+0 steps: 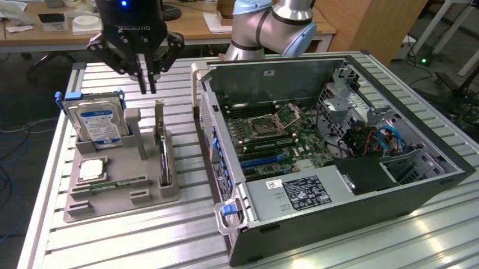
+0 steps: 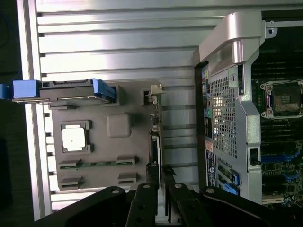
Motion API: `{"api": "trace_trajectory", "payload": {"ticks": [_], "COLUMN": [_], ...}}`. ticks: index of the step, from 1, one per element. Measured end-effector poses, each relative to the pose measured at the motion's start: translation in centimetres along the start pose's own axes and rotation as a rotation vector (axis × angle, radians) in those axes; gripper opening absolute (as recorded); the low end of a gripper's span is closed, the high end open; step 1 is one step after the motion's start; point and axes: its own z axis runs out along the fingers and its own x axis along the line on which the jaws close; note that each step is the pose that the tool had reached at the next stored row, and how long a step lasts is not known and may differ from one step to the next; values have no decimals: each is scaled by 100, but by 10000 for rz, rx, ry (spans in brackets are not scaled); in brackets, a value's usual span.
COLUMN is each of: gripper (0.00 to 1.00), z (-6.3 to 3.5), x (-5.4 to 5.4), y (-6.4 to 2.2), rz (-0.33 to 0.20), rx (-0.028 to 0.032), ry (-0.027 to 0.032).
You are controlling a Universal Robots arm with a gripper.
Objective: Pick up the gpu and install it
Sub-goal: 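Pick up the gpu and move the gpu toward the slot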
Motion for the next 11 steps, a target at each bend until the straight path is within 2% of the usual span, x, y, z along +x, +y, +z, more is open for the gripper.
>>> {"api": "trace_trajectory", "payload": {"ticks": [2, 4, 7, 8, 11], "gripper": [29, 29, 47, 47, 64], "z": [0, 0, 0, 0, 0], "x": [18, 18, 18, 18, 18], "y": [1, 1, 1, 1, 1], "rz": [9, 9, 9, 9, 9], "rx": [0, 0, 0, 0, 0], "ry": [-1, 0, -1, -1, -1]}}
